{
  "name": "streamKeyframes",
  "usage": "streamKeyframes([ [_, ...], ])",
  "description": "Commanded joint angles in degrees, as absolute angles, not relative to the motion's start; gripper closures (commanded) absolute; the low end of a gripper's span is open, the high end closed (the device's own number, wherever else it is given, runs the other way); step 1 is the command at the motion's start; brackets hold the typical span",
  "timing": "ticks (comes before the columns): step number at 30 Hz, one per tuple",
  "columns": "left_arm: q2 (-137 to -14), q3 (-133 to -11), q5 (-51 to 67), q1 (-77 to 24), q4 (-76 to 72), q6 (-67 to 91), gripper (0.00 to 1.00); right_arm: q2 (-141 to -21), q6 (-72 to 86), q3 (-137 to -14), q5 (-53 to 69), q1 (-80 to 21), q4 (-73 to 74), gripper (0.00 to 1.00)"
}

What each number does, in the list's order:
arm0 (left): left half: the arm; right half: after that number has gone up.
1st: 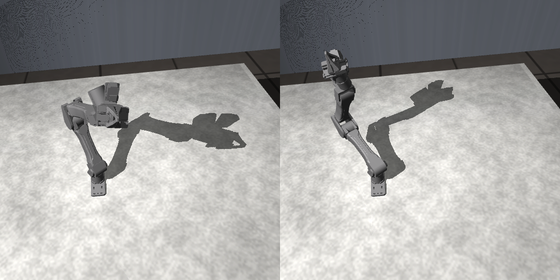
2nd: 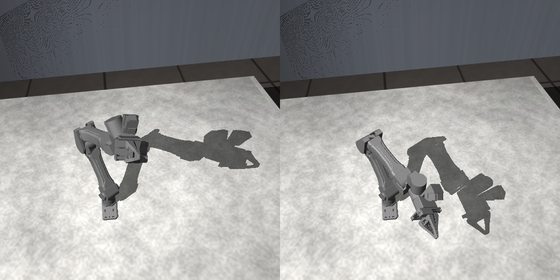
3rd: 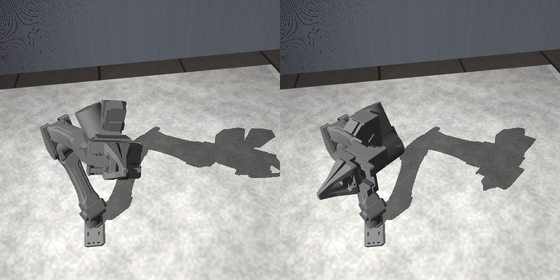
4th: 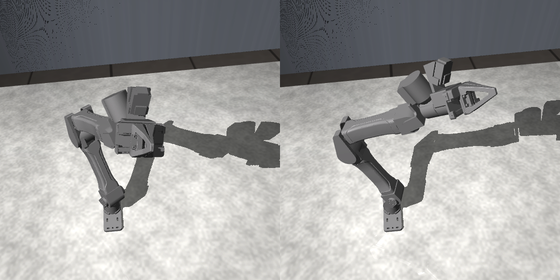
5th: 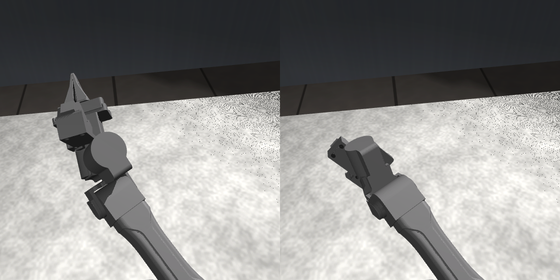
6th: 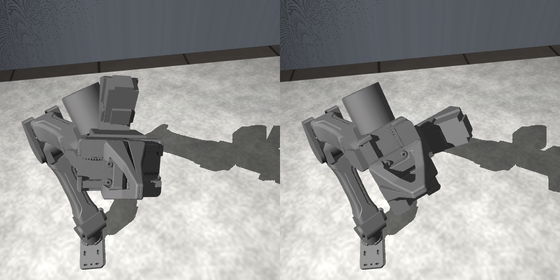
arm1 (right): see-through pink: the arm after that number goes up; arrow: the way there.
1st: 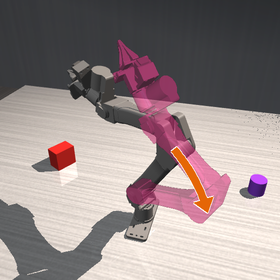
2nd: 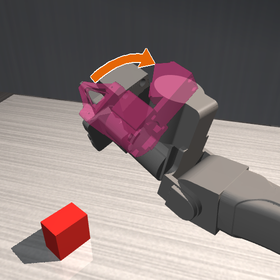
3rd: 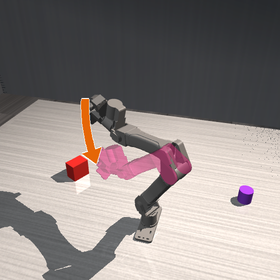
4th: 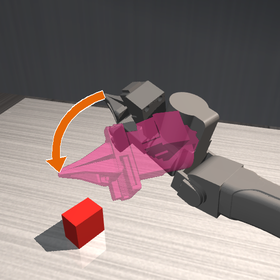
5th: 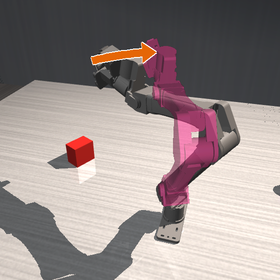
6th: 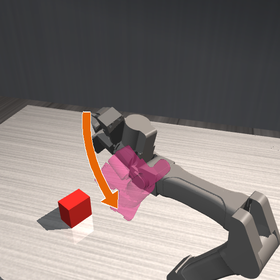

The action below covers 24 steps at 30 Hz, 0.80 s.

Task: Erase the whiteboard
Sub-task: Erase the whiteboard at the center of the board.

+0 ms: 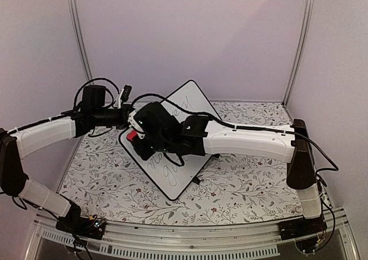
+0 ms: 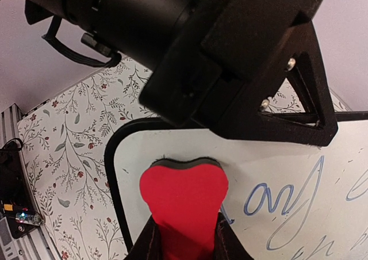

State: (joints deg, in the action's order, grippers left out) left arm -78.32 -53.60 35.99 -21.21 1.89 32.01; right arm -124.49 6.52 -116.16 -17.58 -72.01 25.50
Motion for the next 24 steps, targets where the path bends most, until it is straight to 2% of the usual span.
streamKeyframes([
  [1,-76.98,-52.94,37.92,-22.2,-2.27,31.02,1.0,-126.2,6.67,-118.12,-20.54,-72.26,23.47,0.81],
  [13,-76.86,-52.89,38.34,-22.22,-2.6,31.11,1.0,-128.0,7.13,-119.13,-18.3,-71.65,25.66,0.82],
  [24,-76.79,-52.85,37.95,-22.0,-2.58,31.14,1.0,-123.44,11.78,-106.52,-16.11,-71.95,25.46,0.84],
])
